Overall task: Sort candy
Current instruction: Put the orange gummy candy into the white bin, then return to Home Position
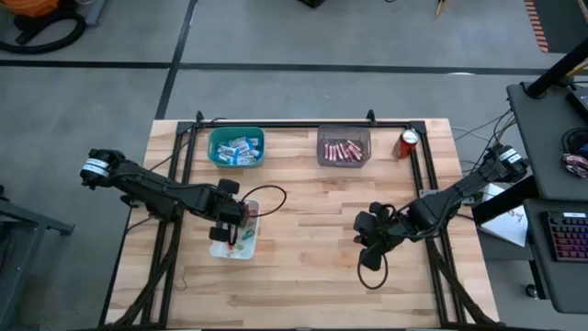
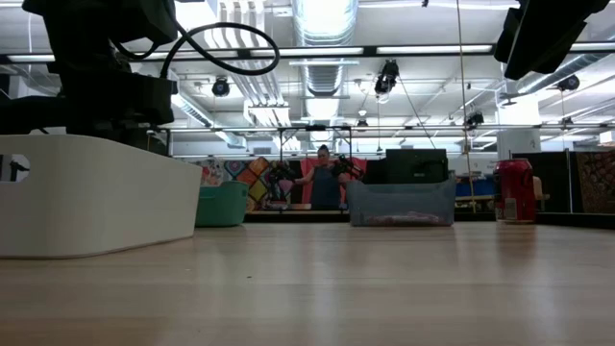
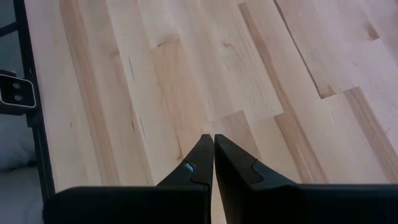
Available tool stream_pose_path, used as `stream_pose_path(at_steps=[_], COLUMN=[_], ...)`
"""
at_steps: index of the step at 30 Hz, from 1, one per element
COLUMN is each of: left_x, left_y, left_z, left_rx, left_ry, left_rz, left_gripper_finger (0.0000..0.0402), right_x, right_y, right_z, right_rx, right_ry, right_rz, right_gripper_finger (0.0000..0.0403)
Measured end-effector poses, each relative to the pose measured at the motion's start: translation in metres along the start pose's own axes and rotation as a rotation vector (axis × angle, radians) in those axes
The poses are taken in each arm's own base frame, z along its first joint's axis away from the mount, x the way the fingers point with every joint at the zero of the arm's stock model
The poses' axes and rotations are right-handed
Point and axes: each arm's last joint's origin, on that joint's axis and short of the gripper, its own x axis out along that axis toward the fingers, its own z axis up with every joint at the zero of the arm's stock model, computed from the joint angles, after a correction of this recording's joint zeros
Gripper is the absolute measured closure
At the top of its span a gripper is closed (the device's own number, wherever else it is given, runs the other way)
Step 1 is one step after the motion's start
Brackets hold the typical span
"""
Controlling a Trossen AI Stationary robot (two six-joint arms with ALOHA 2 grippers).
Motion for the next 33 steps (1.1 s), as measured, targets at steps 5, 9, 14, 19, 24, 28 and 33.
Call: stream_pose_path(at_steps=[5,9,14,19,24,28,33], left_x=[0.0,0.0,-0.001,-0.025,-0.067,-0.102,-0.135], left_y=[0.0,0.0,0.0,0.004,0.007,-0.006,-0.038], left_z=[0.0,0.0,0.0,0.011,0.031,0.044,0.045], left_rx=[-0.016,-0.017,-0.02,-0.063,-0.13,-0.093,-0.029], left_ry=[0.0,0.0,0.002,0.011,-0.091,-0.26,-0.493], left_rz=[-0.003,-0.004,-0.004,-0.096,-0.16,-0.17,-0.084], left_gripper_finger=[0.0392,0.0357,0.031,0.0288,0.0297,0.0325,0.0376], right_x=[0.0,0.0,0.0,0.0,0.001,0.005,0.016], right_y=[0.0,0.0,0.0,0.0,0.001,0.004,0.005], right_z=[0.0,0.0,0.0,0.0,0.0,-0.002,-0.007], right_rx=[-0.002,-0.009,-0.01,-0.014,-0.077,-0.2,-0.321], right_ry=[0.0,0.0,0.0,0.001,-0.01,-0.082,-0.168], right_rz=[0.0,0.0,0.0,-0.001,0.005,0.008,0.016], right_gripper_finger=[0.0394,0.0394,0.0394,0.0394,0.0394,0.0394,0.0394])
